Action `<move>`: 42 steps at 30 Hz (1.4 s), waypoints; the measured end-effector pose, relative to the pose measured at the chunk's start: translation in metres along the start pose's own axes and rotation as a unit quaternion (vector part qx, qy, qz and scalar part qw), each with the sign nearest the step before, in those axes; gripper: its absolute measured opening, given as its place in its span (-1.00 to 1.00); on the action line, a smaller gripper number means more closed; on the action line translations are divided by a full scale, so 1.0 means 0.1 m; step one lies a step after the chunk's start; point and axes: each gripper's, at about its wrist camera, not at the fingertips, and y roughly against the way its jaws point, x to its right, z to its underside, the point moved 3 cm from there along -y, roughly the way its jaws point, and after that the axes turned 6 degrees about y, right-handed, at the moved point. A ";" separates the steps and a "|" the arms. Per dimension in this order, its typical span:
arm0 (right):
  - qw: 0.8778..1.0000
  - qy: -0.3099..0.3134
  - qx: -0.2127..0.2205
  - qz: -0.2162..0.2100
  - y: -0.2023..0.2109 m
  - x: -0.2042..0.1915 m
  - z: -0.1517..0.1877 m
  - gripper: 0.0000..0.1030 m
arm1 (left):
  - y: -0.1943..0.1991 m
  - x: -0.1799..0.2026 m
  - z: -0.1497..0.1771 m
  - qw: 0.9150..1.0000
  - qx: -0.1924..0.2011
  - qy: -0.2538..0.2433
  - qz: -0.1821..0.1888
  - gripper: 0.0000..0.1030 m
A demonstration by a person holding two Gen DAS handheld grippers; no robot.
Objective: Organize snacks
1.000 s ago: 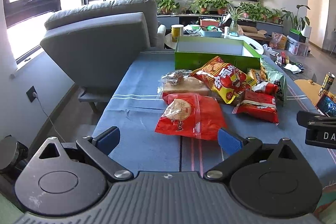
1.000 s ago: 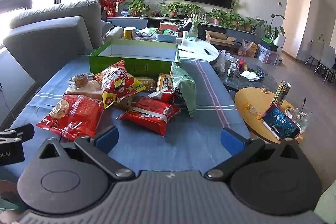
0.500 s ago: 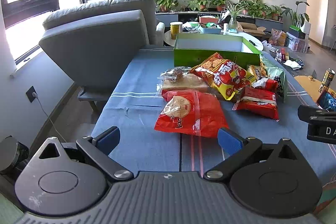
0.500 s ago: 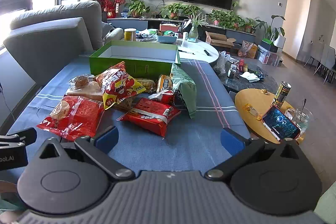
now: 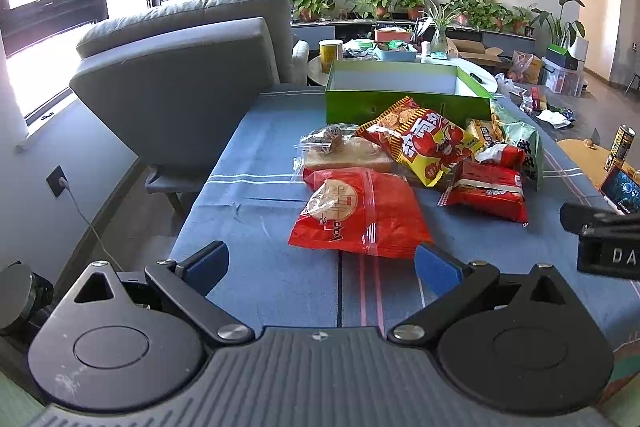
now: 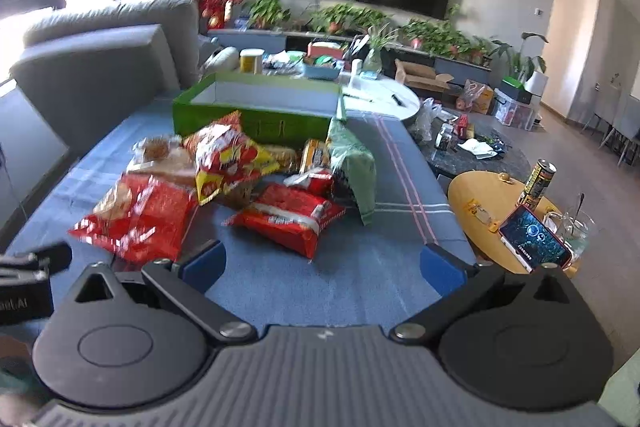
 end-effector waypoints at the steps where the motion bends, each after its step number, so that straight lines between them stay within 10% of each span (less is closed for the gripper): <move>1: 1.000 0.005 0.001 -0.002 -0.01 -0.01 0.01 1.00 | 0.00 0.00 0.00 1.000 0.000 0.000 -0.001 0.94; 28: 1.000 -0.001 0.011 0.013 -0.02 -0.04 0.03 1.00 | -0.03 -0.02 0.02 1.000 0.007 0.000 0.002 0.90; 42: 0.993 -0.046 -0.010 -0.104 -0.32 -0.35 -0.19 1.00 | -0.40 -0.19 0.01 0.997 -0.020 0.051 0.054 0.49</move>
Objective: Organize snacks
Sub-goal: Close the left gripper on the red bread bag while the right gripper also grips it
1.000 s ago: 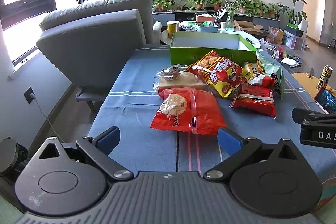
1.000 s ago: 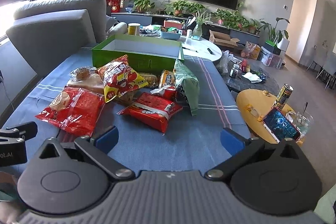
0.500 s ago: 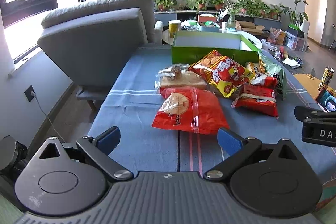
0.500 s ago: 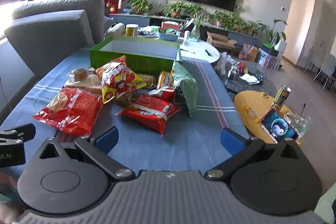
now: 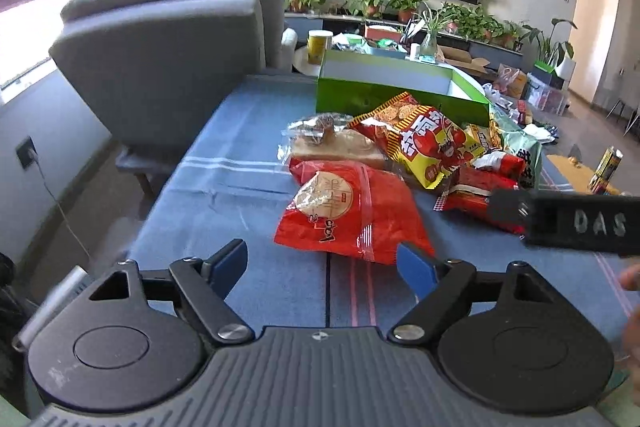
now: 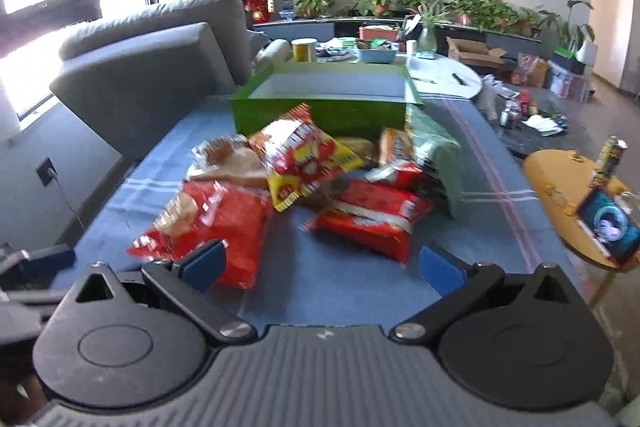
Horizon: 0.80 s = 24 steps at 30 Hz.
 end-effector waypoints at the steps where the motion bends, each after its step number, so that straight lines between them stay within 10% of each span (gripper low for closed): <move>1: 1.000 -0.005 -0.002 -0.013 -0.05 -0.01 -0.04 1.00 | -0.03 -0.02 -0.01 1.000 -0.004 0.008 0.007 0.46; 5: 0.998 -0.033 -0.031 -0.051 -0.31 -0.05 -0.15 1.00 | -0.20 -0.11 -0.10 0.999 -0.015 0.025 0.015 0.08; 24: 0.974 -0.143 -0.091 -0.148 -1.24 -0.03 -0.09 1.00 | -1.14 -0.40 -0.34 0.982 -0.078 0.119 0.121 -0.07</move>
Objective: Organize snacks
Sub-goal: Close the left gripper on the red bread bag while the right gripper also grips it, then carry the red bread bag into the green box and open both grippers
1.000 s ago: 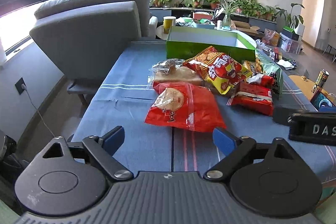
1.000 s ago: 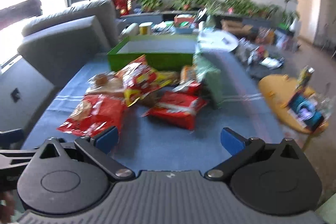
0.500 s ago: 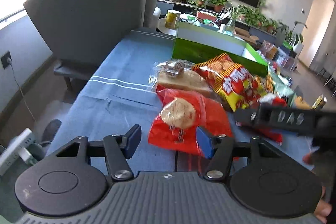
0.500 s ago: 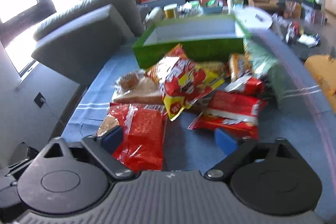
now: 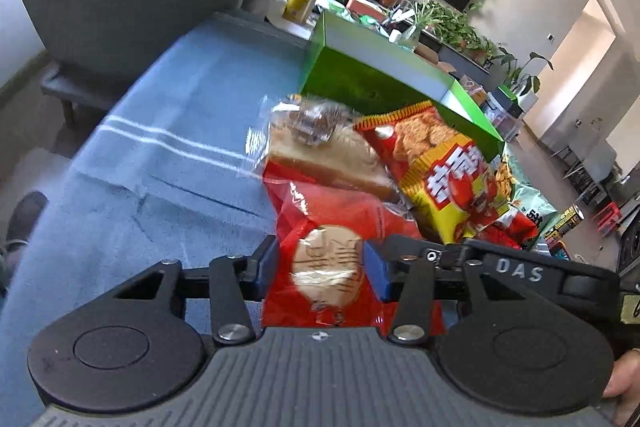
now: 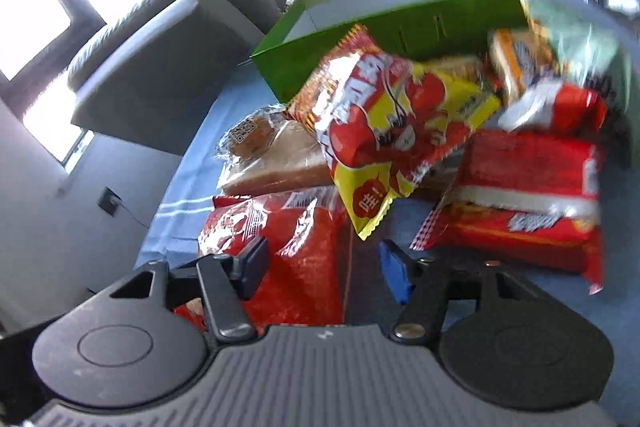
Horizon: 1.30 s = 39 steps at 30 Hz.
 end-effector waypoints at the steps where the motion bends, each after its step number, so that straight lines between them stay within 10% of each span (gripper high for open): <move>1: 1.000 -0.006 -0.007 -0.004 -0.04 0.04 -0.01 1.00 | -0.02 -0.06 0.01 1.000 -0.001 0.015 0.006 0.09; 9: 1.000 -0.004 -0.009 -0.025 0.00 0.09 -0.03 1.00 | -0.10 -0.18 0.01 0.997 -0.004 0.045 0.066 0.14; 17: 0.999 -0.001 -0.007 -0.053 -0.05 0.03 -0.02 0.84 | -0.09 -0.11 0.07 0.998 0.003 0.021 0.059 -0.19; 39: 0.997 -0.010 0.039 -0.070 0.18 -0.17 -0.29 0.69 | 0.27 0.21 -0.23 0.996 0.056 -0.036 0.055 -0.25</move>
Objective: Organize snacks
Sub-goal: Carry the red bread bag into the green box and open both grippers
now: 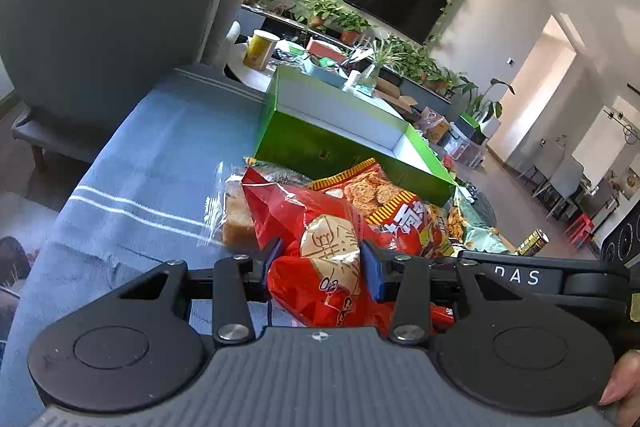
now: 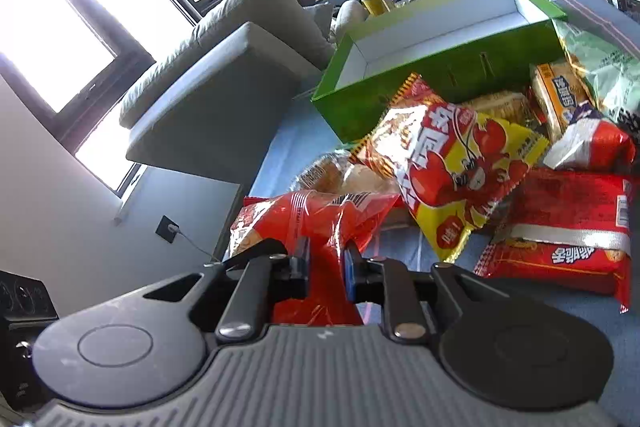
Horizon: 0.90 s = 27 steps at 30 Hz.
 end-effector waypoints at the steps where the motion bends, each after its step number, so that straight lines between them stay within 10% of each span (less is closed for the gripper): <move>1: 1.000 0.001 0.002 0.001 0.01 -0.01 -0.01 0.69 | 0.00 0.01 -0.01 1.000 -0.004 -0.002 0.001 -0.25; 27: 0.998 0.018 0.065 0.008 0.18 -0.06 -0.51 0.68 | -0.18 0.28 -0.50 0.998 0.049 -0.021 0.045 -0.26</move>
